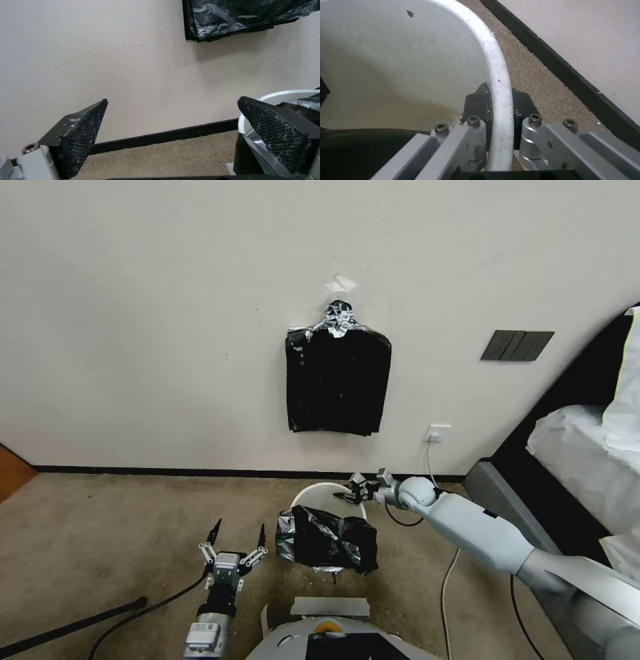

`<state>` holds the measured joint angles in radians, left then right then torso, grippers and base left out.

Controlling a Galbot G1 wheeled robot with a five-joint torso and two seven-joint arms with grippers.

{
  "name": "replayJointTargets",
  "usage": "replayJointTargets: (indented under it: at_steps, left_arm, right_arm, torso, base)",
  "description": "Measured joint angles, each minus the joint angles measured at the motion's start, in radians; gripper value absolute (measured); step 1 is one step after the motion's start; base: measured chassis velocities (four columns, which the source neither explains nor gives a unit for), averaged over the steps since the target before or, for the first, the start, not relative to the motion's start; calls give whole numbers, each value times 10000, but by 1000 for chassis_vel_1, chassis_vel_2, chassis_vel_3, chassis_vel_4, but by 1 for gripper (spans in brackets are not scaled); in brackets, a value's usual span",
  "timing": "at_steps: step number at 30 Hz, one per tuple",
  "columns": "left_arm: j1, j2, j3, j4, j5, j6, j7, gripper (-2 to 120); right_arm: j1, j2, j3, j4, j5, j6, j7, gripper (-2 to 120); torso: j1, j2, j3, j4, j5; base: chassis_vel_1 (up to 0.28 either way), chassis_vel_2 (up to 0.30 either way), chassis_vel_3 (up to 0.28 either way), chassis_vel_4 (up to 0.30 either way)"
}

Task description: Place a trash bag onto the trash bin.

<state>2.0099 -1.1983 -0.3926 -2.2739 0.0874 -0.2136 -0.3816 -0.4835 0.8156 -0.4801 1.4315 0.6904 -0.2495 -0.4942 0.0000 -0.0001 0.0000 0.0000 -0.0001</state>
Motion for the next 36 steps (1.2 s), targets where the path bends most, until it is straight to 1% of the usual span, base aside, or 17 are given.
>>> replayJointTargets:
  at_steps: [4, 7, 8, 11, 12, 13, 16, 17, 19, 21, 23, 25, 26, 29, 30, 33, 36]
  left_arm:
    - [-48, 1, -19, -24, -145, 45, -8, 100]
    - [-178, 25, -57, -33, -299, 113, -9, 100]
    - [-178, 25, -57, -33, -299, 113, -9, 100]
    - [-494, 62, -226, -58, -689, 334, -10, 100]
    - [-681, 123, -342, -98, -914, 460, -18, 100]
    - [-681, 123, -342, -98, -914, 460, -18, 100]
    - [-907, 300, -463, -188, -1252, 637, -27, 100]
    - [-907, 300, -463, -188, -1252, 637, -27, 100]
    - [-968, 346, -467, -195, -1321, 665, -29, 100]
    - [-1025, 324, -429, -174, -1358, 671, -28, 100]
    - [-1051, 316, -415, -159, -1378, 675, -28, 100]
    - [-1177, 325, -388, -130, -1487, 728, -28, 100]
    - [-1177, 325, -388, -130, -1487, 728, -28, 100]
    - [-1320, 367, -354, -134, -1617, 840, -29, 100]
    - [-1320, 367, -354, -134, -1617, 840, -29, 100]
    - [-1397, 460, -313, -138, -1684, 876, -27, 100]
    - [-1399, 535, -311, -137, -1700, 878, -28, 100]
  right_arm:
    - [-177, -166, 146, 395, 395, -121, 468, 7]
    - [-596, -357, 725, 1294, 681, -1200, 1873, 7]
    - [-596, -357, 725, 1294, 681, -1200, 1873, 7]
    - [-1005, -364, 1435, 2123, 1626, -2423, 3742, 5]
    - [-1201, -321, 1798, 2507, 2263, -2897, 4754, 5]
    - [-1201, -321, 1798, 2507, 2263, -2897, 4754, 5]
    - [-1650, -201, 2475, 3210, 3350, -3496, 6442, 5]
    - [-1650, -201, 2475, 3210, 3350, -3496, 6442, 5]
    - [-2157, -98, 2962, 3694, 3931, -3723, 7492, 5]
    - [-2920, 96, 3640, 4326, 4402, -3750, 8596, 5]
    - [-3211, 183, 3859, 4576, 4531, -3736, 8984, 5]
    - [-4076, 540, 4460, 5358, 4984, -3592, 10244, 5]
    - [-4076, 540, 4460, 5358, 4984, -3592, 10244, 5]
    - [-4959, 1112, 4908, 6163, 5122, -2922, 11716, 5]
    - [-4959, 1112, 4908, 6163, 5122, -2922, 11716, 5]
    - [-5618, 1768, 5135, 6539, 4915, -2185, 12784, 5]
    - [-5876, 2022, 5152, 6581, 4646, -1925, 12968, 5]
  torso:
    - [0, 0, 1, 3, 3]
    - [0, 0, 0, 0, 3]
    - [0, 0, 0, 0, 3]
    - [0, 0, 0, 0, 0]
    - [0, 0, 0, -1, -2]
    - [0, 0, 0, -1, -2]
    - [0, 0, 0, 0, 1]
    - [0, 0, 0, 0, 1]
    - [0, 0, 0, 2, -1]
    - [0, 0, 0, 4, 0]
    - [0, 1, 0, 0, -1]
    - [0, 0, 0, -2, 4]
    - [0, 0, 0, -2, 4]
    - [-1, 1, -1, 0, 1]
    - [-1, 1, -1, 0, 1]
    - [0, 1, -1, 1, -3]
    - [0, 0, -1, -2, 4]
  base:
    - [0, 0, 0, 0]
    - [0, 0, 0, 0]
    - [0, 0, 0, 0]
    - [0, 0, 0, 0]
    - [0, 0, 0, 0]
    - [0, 0, 0, 0]
    - [0, 0, 0, 0]
    - [0, 0, 0, 0]
    - [0, 0, 0, 0]
    - [0, 0, 0, 0]
    - [0, 0, 0, 0]
    - [0, 0, 0, 0]
    - [0, 0, 0, 0]
    - [0, 0, 0, 0]
    - [0, 0, 0, 0]
    - [0, 0, 0, 0]
    - [0, 0, 0, 0]
